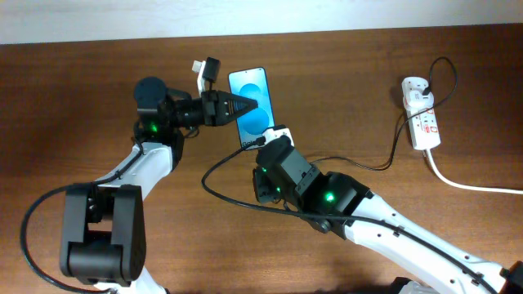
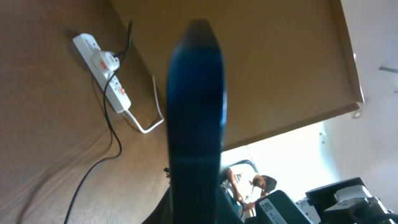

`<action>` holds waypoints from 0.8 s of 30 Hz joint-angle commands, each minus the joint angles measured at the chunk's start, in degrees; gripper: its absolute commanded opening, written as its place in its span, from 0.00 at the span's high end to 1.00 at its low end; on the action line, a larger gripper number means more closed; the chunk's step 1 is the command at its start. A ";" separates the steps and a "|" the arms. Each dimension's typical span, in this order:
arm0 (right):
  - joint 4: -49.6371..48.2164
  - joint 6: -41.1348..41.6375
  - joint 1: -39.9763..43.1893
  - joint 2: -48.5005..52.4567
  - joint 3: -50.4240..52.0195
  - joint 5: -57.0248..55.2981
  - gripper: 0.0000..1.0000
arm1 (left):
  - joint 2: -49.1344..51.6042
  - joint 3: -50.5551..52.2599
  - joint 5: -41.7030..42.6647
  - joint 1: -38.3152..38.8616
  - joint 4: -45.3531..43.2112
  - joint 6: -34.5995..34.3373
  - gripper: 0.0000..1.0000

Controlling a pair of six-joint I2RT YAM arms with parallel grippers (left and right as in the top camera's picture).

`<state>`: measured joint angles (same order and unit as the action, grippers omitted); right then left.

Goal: Plug charger to phone and switch on socket

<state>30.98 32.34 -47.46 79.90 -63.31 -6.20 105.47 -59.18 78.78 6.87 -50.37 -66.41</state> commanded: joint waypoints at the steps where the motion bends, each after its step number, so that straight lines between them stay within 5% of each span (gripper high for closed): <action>1: -7.19 -2.32 0.28 -0.33 -1.53 -3.56 0.96 | -0.31 0.00 7.43 1.36 -0.11 1.38 1.00; 7: -7.15 -4.92 0.28 -0.66 -2.32 -3.23 0.92 | -0.31 0.07 10.40 1.38 -0.11 1.40 1.00; 8: -5.75 -4.92 0.28 -1.40 -2.84 -3.08 0.79 | -0.31 0.07 10.36 1.38 -0.11 1.40 1.00; 16: 10.36 -4.92 0.28 -16.92 -3.15 -1.81 0.19 | -0.33 0.07 -0.68 3.30 -0.15 -6.10 1.00; 21: 17.14 -4.92 0.28 -36.24 -3.26 -11.06 0.07 | -0.37 -2.78 -10.97 14.62 -0.13 -12.90 1.00; 24: 21.16 -4.90 0.28 -45.99 -3.26 -20.11 0.04 | -0.37 -7.52 -16.17 22.12 5.11 -9.86 1.00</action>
<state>50.72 27.62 -47.37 38.65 -65.78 -17.12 105.51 -61.23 69.43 23.31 -48.45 -77.47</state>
